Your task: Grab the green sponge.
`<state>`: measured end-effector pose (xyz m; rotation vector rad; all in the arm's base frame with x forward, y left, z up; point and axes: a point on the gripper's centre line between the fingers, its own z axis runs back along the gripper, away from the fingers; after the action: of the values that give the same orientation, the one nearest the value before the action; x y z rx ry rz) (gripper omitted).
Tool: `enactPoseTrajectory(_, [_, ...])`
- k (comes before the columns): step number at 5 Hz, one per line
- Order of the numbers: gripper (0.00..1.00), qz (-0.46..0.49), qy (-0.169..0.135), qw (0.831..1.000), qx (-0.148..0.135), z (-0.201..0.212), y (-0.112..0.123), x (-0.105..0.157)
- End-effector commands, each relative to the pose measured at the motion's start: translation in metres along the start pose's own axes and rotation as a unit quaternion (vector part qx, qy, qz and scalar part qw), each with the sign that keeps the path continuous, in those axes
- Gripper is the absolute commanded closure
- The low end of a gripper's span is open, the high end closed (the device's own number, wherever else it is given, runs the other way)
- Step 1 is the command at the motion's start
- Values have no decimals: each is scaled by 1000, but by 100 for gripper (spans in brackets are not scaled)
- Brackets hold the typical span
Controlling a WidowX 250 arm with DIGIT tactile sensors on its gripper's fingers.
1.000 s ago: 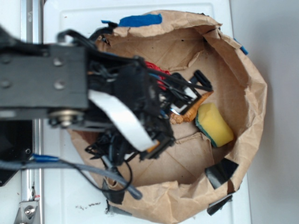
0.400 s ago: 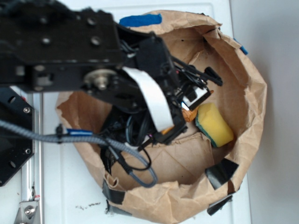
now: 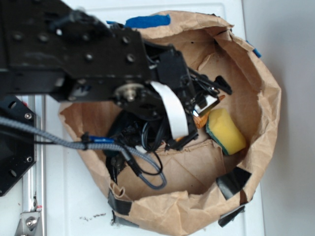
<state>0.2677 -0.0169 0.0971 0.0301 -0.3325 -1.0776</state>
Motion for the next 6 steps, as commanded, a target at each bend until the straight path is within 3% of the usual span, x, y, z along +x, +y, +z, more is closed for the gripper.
enactPoseTrajectory(1, [0,-30,-13,999,-19,-17,5,18])
enactPoseTrajectory(4, [0,-26,-31,999,-16,-17,39,29])
enactPoseTrajectory(6, [0,-26,-29,999,-15,-21,44,32])
